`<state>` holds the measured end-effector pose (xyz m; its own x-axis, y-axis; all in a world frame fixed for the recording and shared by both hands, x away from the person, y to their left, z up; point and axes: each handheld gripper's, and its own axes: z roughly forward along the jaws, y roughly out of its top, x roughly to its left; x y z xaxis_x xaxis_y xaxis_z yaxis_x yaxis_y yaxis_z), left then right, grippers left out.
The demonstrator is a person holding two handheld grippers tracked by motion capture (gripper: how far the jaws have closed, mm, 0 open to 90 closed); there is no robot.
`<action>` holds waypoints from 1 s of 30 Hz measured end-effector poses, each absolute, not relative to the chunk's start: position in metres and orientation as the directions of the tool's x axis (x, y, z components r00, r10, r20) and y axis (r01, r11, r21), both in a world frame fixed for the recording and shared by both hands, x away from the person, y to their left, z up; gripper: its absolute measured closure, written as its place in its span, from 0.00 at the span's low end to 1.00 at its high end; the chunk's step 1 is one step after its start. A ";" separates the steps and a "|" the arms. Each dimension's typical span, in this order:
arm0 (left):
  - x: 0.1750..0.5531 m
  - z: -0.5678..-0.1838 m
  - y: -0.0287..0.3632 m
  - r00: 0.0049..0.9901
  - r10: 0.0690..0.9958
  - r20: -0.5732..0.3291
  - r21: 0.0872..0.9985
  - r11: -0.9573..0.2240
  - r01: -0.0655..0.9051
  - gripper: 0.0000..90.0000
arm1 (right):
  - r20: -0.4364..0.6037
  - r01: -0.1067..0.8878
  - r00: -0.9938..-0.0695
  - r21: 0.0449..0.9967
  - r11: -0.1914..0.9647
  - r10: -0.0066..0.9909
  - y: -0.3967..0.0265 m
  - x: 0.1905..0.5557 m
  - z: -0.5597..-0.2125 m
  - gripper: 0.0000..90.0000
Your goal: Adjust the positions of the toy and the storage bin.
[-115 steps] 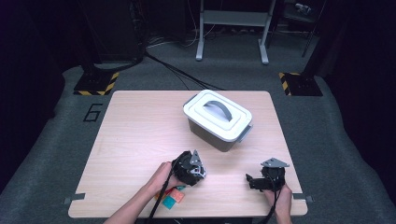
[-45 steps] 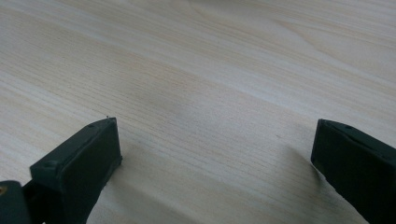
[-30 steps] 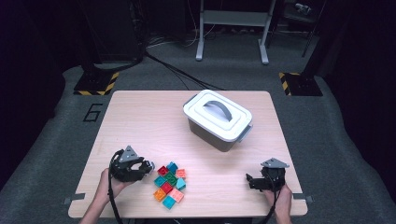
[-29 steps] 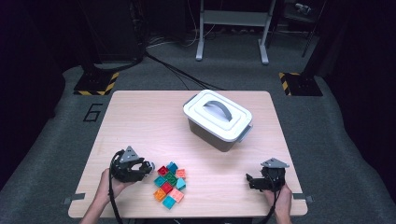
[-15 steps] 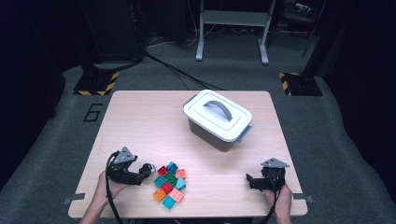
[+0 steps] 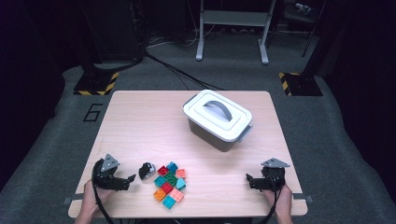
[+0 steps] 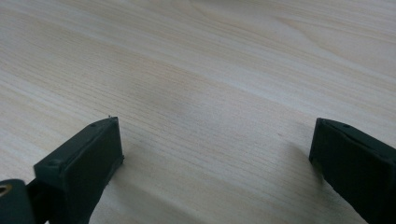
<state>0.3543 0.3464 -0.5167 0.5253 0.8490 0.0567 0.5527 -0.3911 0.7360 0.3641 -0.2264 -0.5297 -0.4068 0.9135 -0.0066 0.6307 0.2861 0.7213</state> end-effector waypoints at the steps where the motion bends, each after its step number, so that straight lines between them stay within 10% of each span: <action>1: 0.355 -0.518 0.349 0.526 0.849 0.052 0.729 -0.393 0.561 0.01 | -0.007 0.629 -0.409 0.722 0.287 0.913 -0.226 0.364 -0.530 0.03; 30: 0.365 -0.532 0.354 0.571 0.821 0.007 0.720 -0.401 0.567 0.00 | 0.016 0.680 -0.403 0.674 0.288 0.915 -0.225 0.370 -0.519 0.01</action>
